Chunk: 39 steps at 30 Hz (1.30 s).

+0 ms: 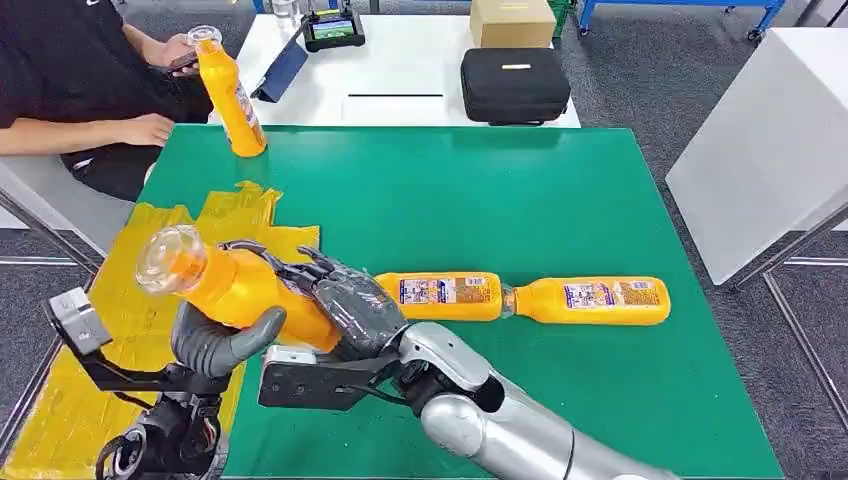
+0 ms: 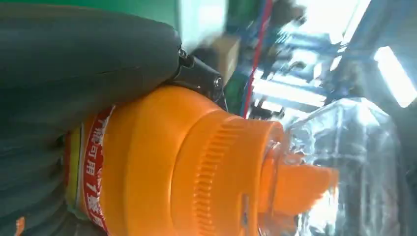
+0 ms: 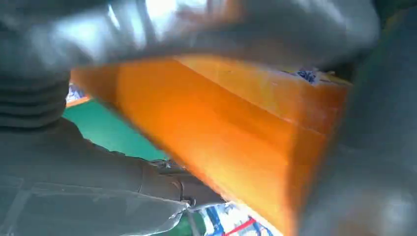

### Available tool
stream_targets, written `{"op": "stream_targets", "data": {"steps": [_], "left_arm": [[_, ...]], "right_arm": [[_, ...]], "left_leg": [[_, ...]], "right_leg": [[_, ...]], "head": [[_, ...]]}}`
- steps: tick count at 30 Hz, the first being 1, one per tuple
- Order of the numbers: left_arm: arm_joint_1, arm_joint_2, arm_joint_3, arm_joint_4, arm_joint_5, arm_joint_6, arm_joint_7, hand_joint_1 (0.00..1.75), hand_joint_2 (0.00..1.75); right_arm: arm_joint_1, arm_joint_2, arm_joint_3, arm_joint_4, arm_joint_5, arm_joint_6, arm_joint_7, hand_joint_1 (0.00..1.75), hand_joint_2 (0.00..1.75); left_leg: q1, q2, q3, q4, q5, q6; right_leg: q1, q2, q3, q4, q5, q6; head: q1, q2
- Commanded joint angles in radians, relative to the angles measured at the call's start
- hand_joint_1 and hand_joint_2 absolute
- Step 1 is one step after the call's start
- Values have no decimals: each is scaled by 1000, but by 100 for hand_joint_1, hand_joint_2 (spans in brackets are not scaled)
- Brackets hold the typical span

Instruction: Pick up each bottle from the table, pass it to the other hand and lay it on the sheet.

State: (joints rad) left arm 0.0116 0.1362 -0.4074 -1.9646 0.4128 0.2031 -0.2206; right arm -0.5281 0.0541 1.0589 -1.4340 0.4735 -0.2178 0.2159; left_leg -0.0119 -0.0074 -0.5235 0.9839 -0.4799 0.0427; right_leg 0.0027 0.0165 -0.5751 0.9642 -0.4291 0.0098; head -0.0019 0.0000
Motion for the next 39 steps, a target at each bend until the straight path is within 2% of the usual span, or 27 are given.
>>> {"op": "stream_targets", "data": {"steps": [1, 4, 5, 6, 9, 12, 20, 23, 24, 26, 32, 39], "left_arm": [[115, -65, 262, -146, -519, 244, -53, 175, 175], [116, -60, 349, -103, -677, 261, -38, 175, 175], [108, -50, 355, -73, -761, 269, -17, 175, 175], [98, -41, 356, -41, -824, 285, -4, 175, 175], [70, -10, 328, 63, -931, 302, 49, 175, 175], [60, 0, 291, 130, -934, 311, 76, 175, 175], [20, 24, 246, 176, -1075, 309, 130, 175, 175], [-44, 61, 195, 285, -1346, 267, 223, 175, 175], [-63, 64, 175, 328, -1403, 252, 248, 175, 175], [-100, 74, 111, 438, -1537, 193, 309, 175, 175], [-99, 67, 98, 466, -1550, 213, 315, 175, 175], [-116, 108, -75, 655, -1659, 5, 394, 175, 175]], "right_arm": [[156, -138, -241, -89, 166, 25, 22, 0, 0], [170, -144, -291, -97, 194, 37, 11, 0, 0], [169, -141, -310, -100, 205, 41, 7, 0, 0], [169, -137, -327, -106, 215, 53, 5, 0, 0], [196, -139, -386, -147, 233, 65, 0, 0, 0], [262, -145, -457, -203, 261, 74, -13, 0, 0], [293, -150, -479, -212, 279, 81, -24, 0, 0], [294, -147, -482, -223, 295, 100, -27, 0, 0], [296, -145, -484, -226, 298, 108, -25, 0, 0], [307, -139, -497, -239, 304, 121, -26, 0, 0], [311, -139, -498, -244, 306, 123, -26, 0, 0], [341, -147, -524, -238, 313, 131, -27, 0, 0]], "left_leg": [[1, -1, 1, -1, 0, -1], [1, -3, 7, -1, -2, -4], [0, -6, 4, -1, -1, -3], [1, -3, 2, 0, -1, -3], [0, -2, 4, -1, -1, -4], [-1, -8, 4, -3, 1, -4], [0, -5, 3, -1, 0, -3], [0, -4, 1, -1, 0, -2], [0, -5, 5, -1, -1, -5], [-1, -7, 3, -2, 1, -3], [0, -3, 4, -1, 0, -3], [-1, -3, 6, -3, 0, -3]], "right_leg": [[1, -2, 2, -2, 0, 1], [1, -6, 9, -2, -3, 2], [0, -7, 7, -2, -2, 1], [0, -4, 3, 0, -1, 1], [-1, -5, 6, -1, -1, 0], [-1, -10, 6, -2, -2, 0], [0, -7, 4, -1, -1, 1], [-1, -5, 3, -1, -1, 0], [0, -8, 7, -1, -2, 1], [-1, -9, 5, -1, -1, 0], [-1, -5, 5, -1, -1, 1], [-1, -5, 7, -2, -1, 1]], "head": [[-1, 0], [0, 0], [0, 0], [1, 0], [0, 0], [0, 0], [0, 0], [0, 0], [0, 0], [0, 0], [0, 0], [0, 0]]}}
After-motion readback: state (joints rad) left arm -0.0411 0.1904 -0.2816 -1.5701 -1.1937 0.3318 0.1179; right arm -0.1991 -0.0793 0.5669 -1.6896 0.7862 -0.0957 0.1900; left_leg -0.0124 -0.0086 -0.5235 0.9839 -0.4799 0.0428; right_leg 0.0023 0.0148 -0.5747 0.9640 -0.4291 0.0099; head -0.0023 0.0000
